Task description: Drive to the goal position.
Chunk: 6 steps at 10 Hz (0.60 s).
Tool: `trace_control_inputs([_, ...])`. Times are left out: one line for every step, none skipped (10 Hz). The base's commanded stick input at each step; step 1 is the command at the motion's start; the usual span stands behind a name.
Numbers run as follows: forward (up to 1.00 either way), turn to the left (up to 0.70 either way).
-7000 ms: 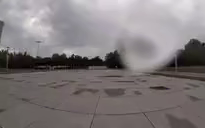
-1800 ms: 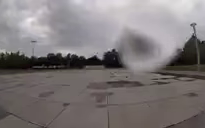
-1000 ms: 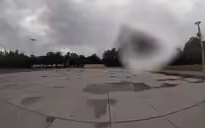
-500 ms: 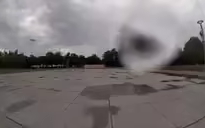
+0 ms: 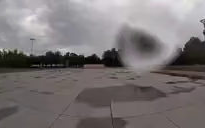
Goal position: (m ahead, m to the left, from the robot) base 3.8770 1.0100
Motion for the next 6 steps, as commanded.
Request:
trace_control_inputs([0.7, 0.0])
trace_control_inputs([0.7, 0.0])
trace_control_inputs([0.7, 0.0])
trace_control_inputs([0.7, 0.0])
trace_control_inputs([0.7, 0.0])
trace_control_inputs([0.7, 0.0])
